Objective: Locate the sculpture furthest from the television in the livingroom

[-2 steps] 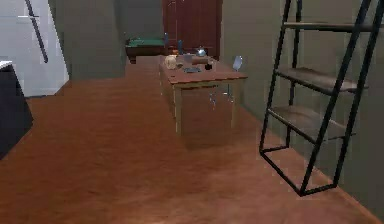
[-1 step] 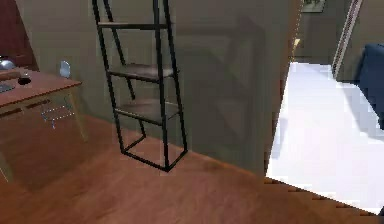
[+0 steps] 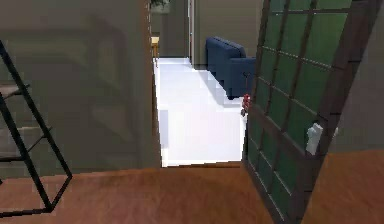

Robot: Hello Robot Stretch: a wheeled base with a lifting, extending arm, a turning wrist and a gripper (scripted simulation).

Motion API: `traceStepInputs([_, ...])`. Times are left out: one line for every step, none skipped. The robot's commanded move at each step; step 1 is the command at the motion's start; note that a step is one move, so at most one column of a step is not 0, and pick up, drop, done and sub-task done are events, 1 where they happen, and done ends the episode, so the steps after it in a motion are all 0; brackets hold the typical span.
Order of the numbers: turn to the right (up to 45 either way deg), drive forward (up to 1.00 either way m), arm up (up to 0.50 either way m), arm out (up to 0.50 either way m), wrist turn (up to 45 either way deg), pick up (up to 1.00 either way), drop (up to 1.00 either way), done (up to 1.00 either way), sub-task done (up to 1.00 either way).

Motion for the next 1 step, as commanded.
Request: traceStepInputs([0.0, 1.0, 0.0, 0.0, 0.0, 0.0, 0.0, 0.0, 0.0])
